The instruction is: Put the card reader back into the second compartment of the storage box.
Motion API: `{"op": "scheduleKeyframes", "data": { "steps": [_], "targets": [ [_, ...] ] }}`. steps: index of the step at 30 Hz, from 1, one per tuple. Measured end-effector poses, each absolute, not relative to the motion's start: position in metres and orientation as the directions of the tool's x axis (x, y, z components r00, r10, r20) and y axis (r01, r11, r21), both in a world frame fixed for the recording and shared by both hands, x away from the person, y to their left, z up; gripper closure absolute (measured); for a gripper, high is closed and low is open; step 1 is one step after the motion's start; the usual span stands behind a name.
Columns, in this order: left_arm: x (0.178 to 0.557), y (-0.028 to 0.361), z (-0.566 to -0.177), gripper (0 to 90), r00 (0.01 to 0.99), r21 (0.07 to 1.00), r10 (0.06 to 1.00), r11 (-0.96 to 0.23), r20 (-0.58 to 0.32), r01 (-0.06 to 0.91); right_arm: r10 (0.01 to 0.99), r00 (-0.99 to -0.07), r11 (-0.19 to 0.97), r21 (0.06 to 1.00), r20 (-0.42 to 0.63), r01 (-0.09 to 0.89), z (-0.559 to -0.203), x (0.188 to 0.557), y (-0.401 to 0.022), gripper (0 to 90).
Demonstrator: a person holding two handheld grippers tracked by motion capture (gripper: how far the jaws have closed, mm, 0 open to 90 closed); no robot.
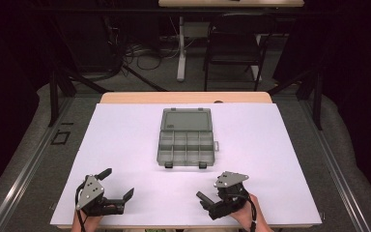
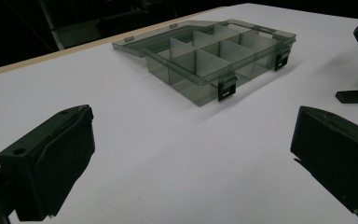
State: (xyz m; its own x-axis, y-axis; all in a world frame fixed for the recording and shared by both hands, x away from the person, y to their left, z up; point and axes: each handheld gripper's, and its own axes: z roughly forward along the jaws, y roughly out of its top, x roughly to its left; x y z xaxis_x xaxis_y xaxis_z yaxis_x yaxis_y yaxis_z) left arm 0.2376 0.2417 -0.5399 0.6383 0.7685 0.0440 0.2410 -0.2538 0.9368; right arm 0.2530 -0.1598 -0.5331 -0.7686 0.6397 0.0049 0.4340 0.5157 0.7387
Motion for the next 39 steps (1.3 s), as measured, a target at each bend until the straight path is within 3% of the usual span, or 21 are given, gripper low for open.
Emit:
{"op": "scheduleKeyframes", "data": {
  "steps": [4, 9, 15, 20, 27, 39],
  "targets": [
    [0.239, 0.242, -0.541, 0.0, 0.641, 0.937, 0.767, -0.252, 0.039, 0.244, 0.642, -0.767, 0.521, 0.734, -0.001, 0.435, -0.535, 0.251, -0.158, 0.8],
    [0.238, 0.242, -0.54, 0.0, 0.641, 0.938, 0.766, -0.248, 0.038, 0.241, 0.644, -0.765, 0.519, 0.746, -0.02, 0.418, -0.535, 0.248, -0.156, 12.4],
    [0.238, 0.242, -0.54, 0.0, 0.642, 0.937, 0.766, -0.251, 0.04, 0.241, 0.644, -0.765, 0.524, 0.742, -0.023, 0.418, -0.538, 0.244, -0.153, 18.0],
    [0.238, 0.241, -0.54, 0.0, 0.64, 0.937, 0.768, -0.247, 0.035, 0.245, 0.661, -0.75, 0.521, 0.73, -0.017, 0.443, -0.542, 0.242, -0.149, 34.9],
    [0.238, 0.241, -0.541, 0.0, 0.64, 0.936, 0.767, -0.251, 0.035, 0.249, 0.668, -0.744, 0.536, 0.702, -0.014, 0.469, -0.547, 0.241, -0.144, 50.8],
    [0.238, 0.241, -0.541, 0.0, 0.642, 0.933, 0.766, -0.255, 0.035, 0.254, 0.67, -0.742, 0.542, 0.684, -0.001, 0.488, -0.551, 0.241, -0.143, 63.5]
  ]
}}
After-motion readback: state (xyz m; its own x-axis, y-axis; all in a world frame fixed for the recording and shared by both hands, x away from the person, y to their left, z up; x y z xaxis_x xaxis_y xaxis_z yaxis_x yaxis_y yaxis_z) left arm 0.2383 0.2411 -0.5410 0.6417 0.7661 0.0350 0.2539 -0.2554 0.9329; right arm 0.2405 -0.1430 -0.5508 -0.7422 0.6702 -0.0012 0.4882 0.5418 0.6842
